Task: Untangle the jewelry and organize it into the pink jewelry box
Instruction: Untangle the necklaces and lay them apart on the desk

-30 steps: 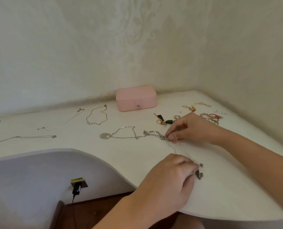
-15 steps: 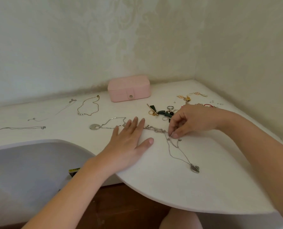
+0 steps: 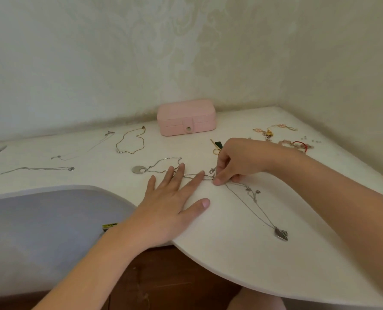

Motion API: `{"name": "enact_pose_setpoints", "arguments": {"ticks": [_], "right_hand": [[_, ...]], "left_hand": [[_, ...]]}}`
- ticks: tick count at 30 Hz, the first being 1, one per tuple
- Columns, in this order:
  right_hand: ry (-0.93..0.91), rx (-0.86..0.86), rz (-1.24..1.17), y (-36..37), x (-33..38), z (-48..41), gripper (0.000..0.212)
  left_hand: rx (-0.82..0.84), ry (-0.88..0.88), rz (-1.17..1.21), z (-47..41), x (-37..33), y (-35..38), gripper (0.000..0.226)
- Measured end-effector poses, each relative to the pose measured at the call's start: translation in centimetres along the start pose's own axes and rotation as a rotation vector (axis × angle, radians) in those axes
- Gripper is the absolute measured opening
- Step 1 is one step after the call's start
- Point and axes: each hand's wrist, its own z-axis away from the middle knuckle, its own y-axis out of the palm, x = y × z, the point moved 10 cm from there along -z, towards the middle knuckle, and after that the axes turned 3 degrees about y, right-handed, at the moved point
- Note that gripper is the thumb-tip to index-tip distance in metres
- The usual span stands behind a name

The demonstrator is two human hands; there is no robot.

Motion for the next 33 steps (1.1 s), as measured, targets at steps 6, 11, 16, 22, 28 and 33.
{"name": "enact_pose_setpoints", "arguments": {"ticks": [6,11,16,22,28,33], "right_hand": [[0.027,-0.077,-0.369,0.0,-2.1,0.1,0.016],[-0.060,-0.107,-0.421,0.4,-0.9,0.2,0.012],[-0.087,-0.076,-0.657,1.2,-0.4,-0.1,0.007],[-0.030,-0.094,-0.918,1.6,-1.0,-0.5,0.012],[-0.048,-0.039,-1.047,2.0,-0.8,-0.5,0.012],[-0.072,-0.011,-1.074,2.1,-0.7,-0.6,0.015]], "left_hand": [[0.008,0.097,0.028,1.0,0.1,-0.3,0.046],[0.001,0.157,0.090,1.3,0.6,-0.4,0.048],[-0.090,0.158,0.243,1.7,1.1,-1.3,0.045],[-0.306,0.083,0.319,0.8,2.2,-3.3,0.025],[-0.461,-0.030,0.261,-0.2,2.4,-4.6,0.022],[-0.595,-0.022,0.433,-1.0,1.3,-5.3,0.021]]}}
